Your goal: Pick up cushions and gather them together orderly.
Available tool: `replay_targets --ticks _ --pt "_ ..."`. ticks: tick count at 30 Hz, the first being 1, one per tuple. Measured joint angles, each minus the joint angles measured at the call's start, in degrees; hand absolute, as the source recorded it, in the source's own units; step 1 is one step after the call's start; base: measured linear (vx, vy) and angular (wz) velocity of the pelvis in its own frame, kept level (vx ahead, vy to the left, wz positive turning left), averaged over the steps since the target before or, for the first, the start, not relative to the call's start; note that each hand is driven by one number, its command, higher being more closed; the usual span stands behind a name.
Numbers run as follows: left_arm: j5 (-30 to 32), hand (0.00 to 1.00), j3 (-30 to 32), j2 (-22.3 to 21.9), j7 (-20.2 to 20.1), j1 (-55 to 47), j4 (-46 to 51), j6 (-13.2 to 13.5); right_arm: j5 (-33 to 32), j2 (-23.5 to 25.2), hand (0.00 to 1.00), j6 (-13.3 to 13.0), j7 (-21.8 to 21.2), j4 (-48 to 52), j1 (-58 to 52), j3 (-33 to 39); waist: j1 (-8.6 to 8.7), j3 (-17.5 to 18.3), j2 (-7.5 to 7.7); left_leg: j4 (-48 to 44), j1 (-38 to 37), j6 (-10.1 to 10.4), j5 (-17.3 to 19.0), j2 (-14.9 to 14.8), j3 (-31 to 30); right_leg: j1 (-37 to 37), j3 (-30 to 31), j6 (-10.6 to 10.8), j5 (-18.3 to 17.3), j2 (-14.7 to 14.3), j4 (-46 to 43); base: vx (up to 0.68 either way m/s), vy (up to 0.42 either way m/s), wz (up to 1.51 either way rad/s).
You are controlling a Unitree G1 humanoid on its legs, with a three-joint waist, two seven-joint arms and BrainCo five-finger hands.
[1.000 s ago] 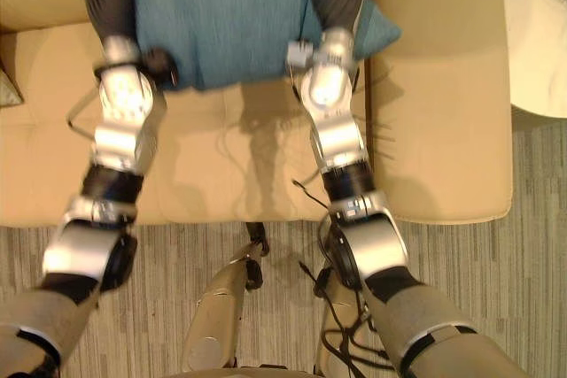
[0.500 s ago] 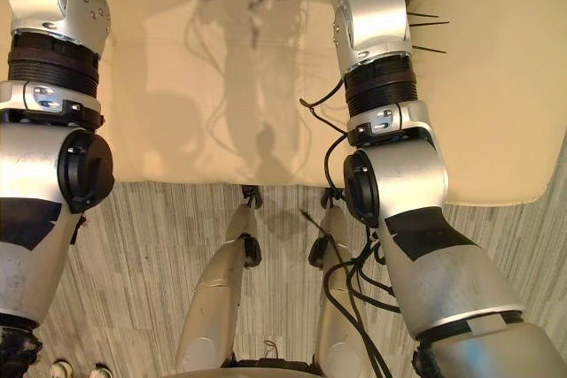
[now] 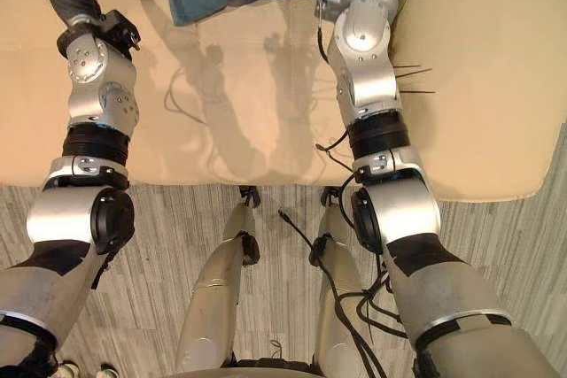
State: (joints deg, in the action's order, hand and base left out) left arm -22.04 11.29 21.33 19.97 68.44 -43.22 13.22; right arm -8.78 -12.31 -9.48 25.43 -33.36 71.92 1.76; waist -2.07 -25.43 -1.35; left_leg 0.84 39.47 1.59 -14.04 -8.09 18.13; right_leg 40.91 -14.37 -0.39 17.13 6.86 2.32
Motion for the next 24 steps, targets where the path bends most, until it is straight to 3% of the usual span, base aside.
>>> replay_targets --ticks 5,8,11,13,16,17,24 --pt "0.50 0.00 -3.05 2.74 -0.43 -9.44 12.60 1.53 -0.28 -2.97 0.00 -1.59 -2.17 10.23 -12.38 -1.10 -0.10 0.01 0.01 -0.20 -5.15 1.18 0.33 -1.38 -0.54 -5.45 -0.41 0.08 -1.92 -1.30 -0.41 -0.08 -0.058 -0.02" --pt "2.06 0.00 -4.37 3.81 -2.24 -24.21 24.63 3.91 -0.26 -5.27 0.00 -3.37 -5.63 20.16 -25.89 -2.98 -0.52 0.03 0.02 -1.62 -9.76 2.31 1.33 -2.37 -1.07 -10.05 -1.15 0.00 -4.72 -1.77 -2.86 0.00 -0.062 0.09" --pt "3.23 0.00 -4.50 1.07 -5.00 -40.40 30.26 4.78 -0.14 -5.05 0.00 -4.80 -9.86 26.25 -41.03 -4.27 -0.76 0.59 0.20 -2.56 -14.58 3.02 3.44 -2.82 -1.56 -14.33 -1.41 0.32 -7.39 -1.80 -5.26 0.05 -0.034 0.05" --pt "4.99 0.00 -5.35 -4.20 -7.80 -54.18 29.88 4.53 0.13 -3.59 0.00 -5.20 -14.06 26.21 -54.40 -5.17 -1.29 3.96 0.60 -3.77 -16.89 3.21 5.78 -2.81 -1.66 -17.03 -1.16 0.75 -8.46 -1.98 -5.17 0.10 -0.026 -0.03" --pt "7.21 0.00 -7.43 -8.02 -10.94 -64.37 26.05 3.61 2.74 -2.60 0.00 -5.17 -17.90 22.11 -64.77 -5.20 -1.29 6.67 0.99 -3.72 -20.55 3.46 7.05 -2.46 -1.70 -20.78 -0.77 1.27 -9.52 -1.86 -4.57 0.11 -0.008 -0.03" --pt "9.39 0.00 -7.97 -9.14 -12.78 -68.76 22.29 2.93 5.40 -2.52 0.00 -5.16 -19.82 18.33 -69.33 -5.07 -0.68 9.18 1.36 -3.70 -22.01 3.32 7.64 -2.12 -1.83 -22.52 -0.73 1.77 -9.92 -1.70 -4.10 0.12 0.016 0.02" --pt "18.25 0.00 -7.40 -9.90 -19.16 -78.44 0.78 0.15 16.18 -1.91 0.00 -3.50 -25.07 -4.84 -81.23 -1.61 1.49 16.92 2.66 -1.06 -33.82 3.29 10.38 0.02 -0.59 -33.09 0.55 3.64 -11.85 -0.31 -2.29 0.11 0.053 -0.05"
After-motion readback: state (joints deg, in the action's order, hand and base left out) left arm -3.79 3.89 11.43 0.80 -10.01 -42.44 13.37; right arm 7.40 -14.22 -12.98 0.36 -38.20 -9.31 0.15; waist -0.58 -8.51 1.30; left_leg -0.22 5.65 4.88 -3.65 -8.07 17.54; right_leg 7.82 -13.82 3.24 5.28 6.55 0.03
